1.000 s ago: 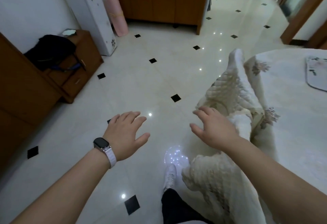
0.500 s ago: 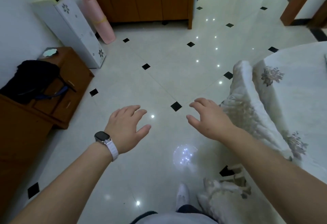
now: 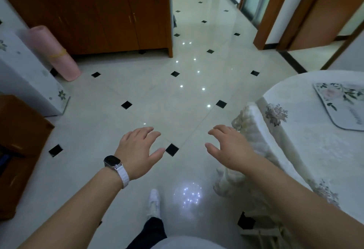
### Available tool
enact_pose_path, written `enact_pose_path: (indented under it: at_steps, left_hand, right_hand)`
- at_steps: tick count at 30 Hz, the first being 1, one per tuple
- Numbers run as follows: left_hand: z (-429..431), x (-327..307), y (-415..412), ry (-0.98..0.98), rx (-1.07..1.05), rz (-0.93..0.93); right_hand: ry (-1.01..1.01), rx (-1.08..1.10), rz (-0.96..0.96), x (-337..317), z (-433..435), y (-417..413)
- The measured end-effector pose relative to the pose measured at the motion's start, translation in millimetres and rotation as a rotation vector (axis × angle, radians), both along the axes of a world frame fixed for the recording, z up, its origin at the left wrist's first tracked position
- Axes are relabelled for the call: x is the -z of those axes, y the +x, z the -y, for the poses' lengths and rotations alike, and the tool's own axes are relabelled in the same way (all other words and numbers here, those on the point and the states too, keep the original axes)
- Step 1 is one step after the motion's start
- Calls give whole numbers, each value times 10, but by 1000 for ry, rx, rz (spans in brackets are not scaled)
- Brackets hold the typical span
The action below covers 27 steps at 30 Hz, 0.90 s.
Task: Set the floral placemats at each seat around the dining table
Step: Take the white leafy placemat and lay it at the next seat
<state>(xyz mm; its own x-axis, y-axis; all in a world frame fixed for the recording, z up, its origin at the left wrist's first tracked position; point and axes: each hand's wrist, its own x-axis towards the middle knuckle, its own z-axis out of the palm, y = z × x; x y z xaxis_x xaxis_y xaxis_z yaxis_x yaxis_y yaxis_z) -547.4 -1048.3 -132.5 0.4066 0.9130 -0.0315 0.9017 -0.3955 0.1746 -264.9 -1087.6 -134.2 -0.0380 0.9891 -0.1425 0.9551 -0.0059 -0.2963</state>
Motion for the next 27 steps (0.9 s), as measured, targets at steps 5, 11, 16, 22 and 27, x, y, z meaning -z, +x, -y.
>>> enact_pose_path:
  at_steps: [5, 11, 16, 22, 27]
  left_hand:
    - [-1180, 57, -280, -8, 80, 27]
    - [-2354, -10, -363, -13, 228, 46]
    - [-3002, -55, -69, -16, 344, 99]
    - [-3665, -31, 463, -26, 470, 106]
    - [-4378, 55, 1101, -26, 557, 66]
  right_hand:
    - [2, 135, 22, -45, -831, -243]
    - [9, 259, 46, -139, -1607, -444]
    - [22, 385, 31, -187, -1963, -382]
    - [12, 513, 32, -132, -2366, -49]
    - [2, 599, 2, 57, -2885, 435]
